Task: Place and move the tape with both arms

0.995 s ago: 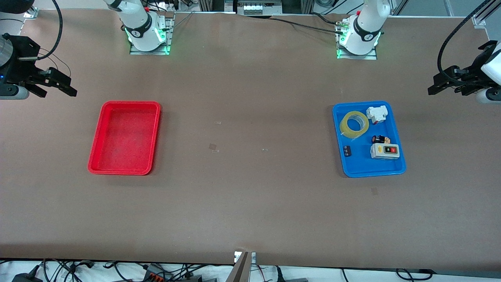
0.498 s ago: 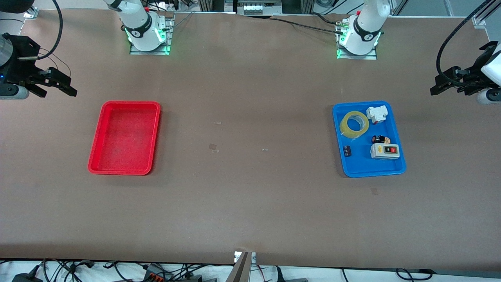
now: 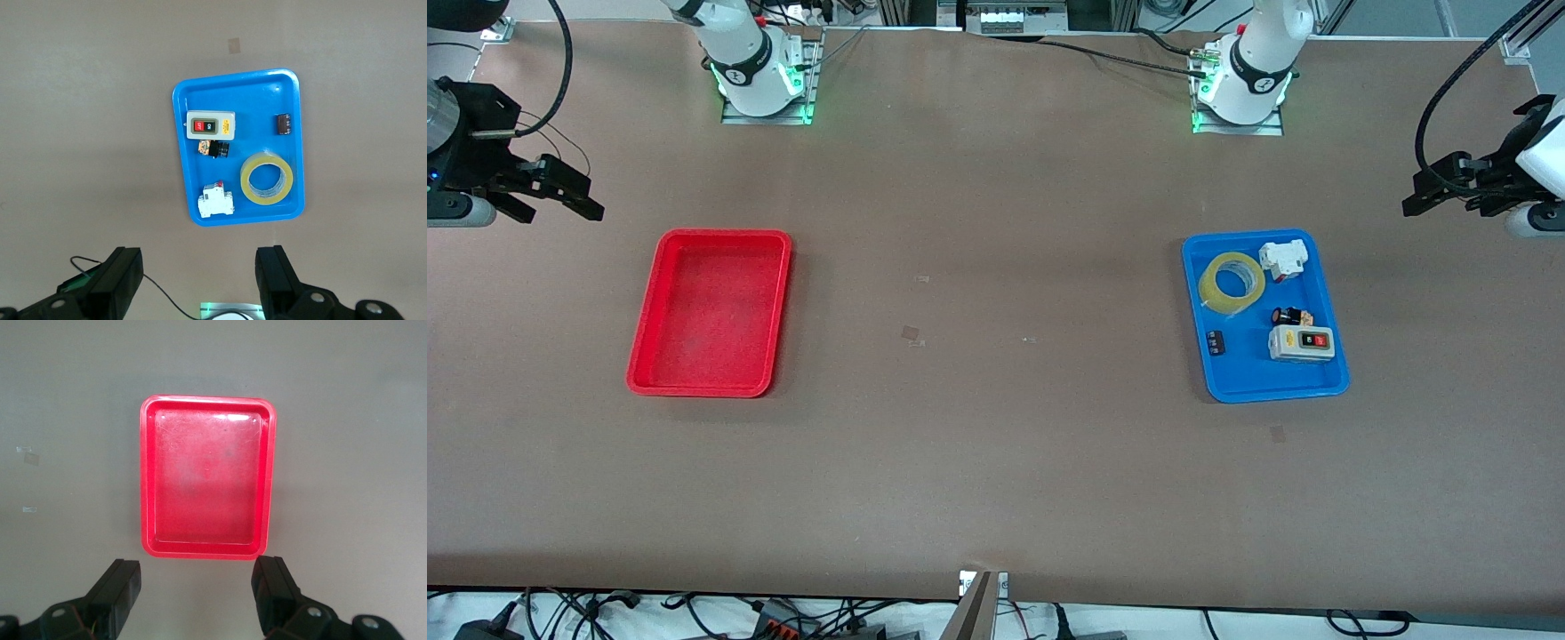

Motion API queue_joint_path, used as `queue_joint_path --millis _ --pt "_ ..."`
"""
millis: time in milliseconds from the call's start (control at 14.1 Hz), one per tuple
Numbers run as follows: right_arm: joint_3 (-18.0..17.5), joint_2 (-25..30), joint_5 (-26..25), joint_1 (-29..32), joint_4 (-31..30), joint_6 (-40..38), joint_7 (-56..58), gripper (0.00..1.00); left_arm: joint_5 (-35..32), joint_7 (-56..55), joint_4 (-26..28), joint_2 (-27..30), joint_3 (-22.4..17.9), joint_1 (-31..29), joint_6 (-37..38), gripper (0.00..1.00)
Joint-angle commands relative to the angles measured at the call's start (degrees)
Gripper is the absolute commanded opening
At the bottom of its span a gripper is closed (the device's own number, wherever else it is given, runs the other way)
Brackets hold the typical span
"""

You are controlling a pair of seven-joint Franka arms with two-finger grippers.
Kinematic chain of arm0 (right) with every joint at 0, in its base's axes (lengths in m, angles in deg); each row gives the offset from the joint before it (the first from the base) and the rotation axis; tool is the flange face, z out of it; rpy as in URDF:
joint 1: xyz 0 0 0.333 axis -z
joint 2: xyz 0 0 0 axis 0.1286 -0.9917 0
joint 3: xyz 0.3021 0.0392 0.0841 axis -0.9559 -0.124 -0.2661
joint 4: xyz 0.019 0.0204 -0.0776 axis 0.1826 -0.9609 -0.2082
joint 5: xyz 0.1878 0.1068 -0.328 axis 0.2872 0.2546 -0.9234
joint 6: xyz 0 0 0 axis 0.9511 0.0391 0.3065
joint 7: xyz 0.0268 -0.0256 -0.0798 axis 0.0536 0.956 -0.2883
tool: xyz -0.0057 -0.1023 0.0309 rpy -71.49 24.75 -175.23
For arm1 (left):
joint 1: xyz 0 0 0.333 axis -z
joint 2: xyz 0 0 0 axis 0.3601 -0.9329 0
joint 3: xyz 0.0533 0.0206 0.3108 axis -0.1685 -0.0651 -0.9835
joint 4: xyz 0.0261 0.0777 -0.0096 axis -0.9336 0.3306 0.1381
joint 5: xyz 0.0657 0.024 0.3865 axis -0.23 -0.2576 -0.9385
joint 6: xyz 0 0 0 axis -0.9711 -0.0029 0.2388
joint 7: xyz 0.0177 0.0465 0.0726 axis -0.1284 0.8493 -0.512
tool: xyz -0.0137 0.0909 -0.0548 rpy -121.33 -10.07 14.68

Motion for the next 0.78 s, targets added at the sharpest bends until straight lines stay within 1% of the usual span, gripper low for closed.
queue_joint_path --millis 0,71,213,427,569,711 --pt "0.1 0.7 0.3 -0.4 -0.4 0.3 -0.6 1.0 -1.5 0.4 3.2 0.3 0.9 -0.5 -1.3 1.0" --pt "0.1 0.7 0.3 -0.4 -0.4 0.3 -0.6 1.0 -1.5 0.4 5.4 0.3 0.9 -0.5 -3.0 1.0" --pt "0.1 1.0 2.8 -0.4 -0.5 0.2 -0.3 1.0 -1.5 0.4 10.9 0.3 1.0 0.1 -9.1 1.0" --pt "0.1 1.1 2.1 -0.4 -0.5 0.9 0.2 1.0 -0.8 0.4 19.5 0.3 1.2 0.3 -17.4 1.0" --pt "0.1 1.1 1.9 -0.4 -0.6 0.7 0.3 1.0 -0.8 0.4 27.7 0.4 1.3 0.3 -27.1 1.0" --pt "0.1 1.0 1.4 -0.4 -0.6 0.8 0.4 1.0 -0.8 0.4 34.9 0.2 1.7 0.4 -35.2 1.0"
